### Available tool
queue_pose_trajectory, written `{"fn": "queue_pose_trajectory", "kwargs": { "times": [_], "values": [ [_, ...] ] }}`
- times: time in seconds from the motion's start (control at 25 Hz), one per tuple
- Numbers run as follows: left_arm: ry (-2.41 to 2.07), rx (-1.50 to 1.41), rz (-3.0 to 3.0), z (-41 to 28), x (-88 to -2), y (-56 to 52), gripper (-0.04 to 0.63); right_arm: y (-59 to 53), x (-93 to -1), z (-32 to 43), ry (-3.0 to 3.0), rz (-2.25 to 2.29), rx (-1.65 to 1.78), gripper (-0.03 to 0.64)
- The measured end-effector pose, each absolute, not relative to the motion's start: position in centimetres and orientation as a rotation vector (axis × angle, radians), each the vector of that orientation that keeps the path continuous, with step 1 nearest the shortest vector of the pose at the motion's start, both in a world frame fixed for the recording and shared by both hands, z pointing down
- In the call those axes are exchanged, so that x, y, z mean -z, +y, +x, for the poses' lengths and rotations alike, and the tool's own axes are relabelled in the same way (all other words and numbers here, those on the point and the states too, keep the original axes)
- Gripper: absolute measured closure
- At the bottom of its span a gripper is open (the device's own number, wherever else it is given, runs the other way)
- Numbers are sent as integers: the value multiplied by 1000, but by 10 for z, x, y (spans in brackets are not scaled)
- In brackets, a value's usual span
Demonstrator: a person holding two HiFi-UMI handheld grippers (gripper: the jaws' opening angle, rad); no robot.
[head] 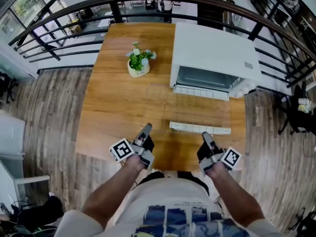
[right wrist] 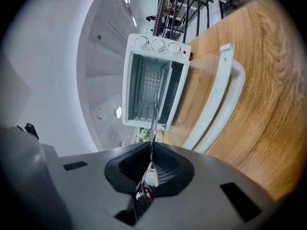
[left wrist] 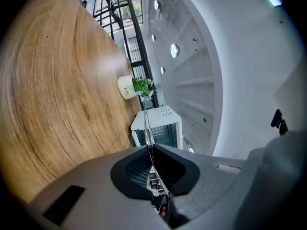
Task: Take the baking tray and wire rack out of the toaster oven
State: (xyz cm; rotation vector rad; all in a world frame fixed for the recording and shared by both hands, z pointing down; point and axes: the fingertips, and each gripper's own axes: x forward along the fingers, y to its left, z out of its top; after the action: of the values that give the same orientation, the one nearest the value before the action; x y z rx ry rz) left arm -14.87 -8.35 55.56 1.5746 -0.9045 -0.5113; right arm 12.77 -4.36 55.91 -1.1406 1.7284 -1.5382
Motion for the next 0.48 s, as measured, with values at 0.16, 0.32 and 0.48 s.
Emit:
{"fn": "queue_pose_trajectory", "kwargs": {
  "times": [0.16, 0.32, 0.48],
  "values": [
    [-925, 541, 1568, -185, -558, -86, 588, -52, -569, 93, 1714, -1144, 1567, 607],
    [-956, 546, 1572, -221, -563, -91, 588, -61, -577, 57, 1719, -1118, 1596, 607],
    [-963, 575, 1574, -254, -565, -94, 589, -68, -582, 23, 1735, -1107, 1610, 607]
  ]
}}
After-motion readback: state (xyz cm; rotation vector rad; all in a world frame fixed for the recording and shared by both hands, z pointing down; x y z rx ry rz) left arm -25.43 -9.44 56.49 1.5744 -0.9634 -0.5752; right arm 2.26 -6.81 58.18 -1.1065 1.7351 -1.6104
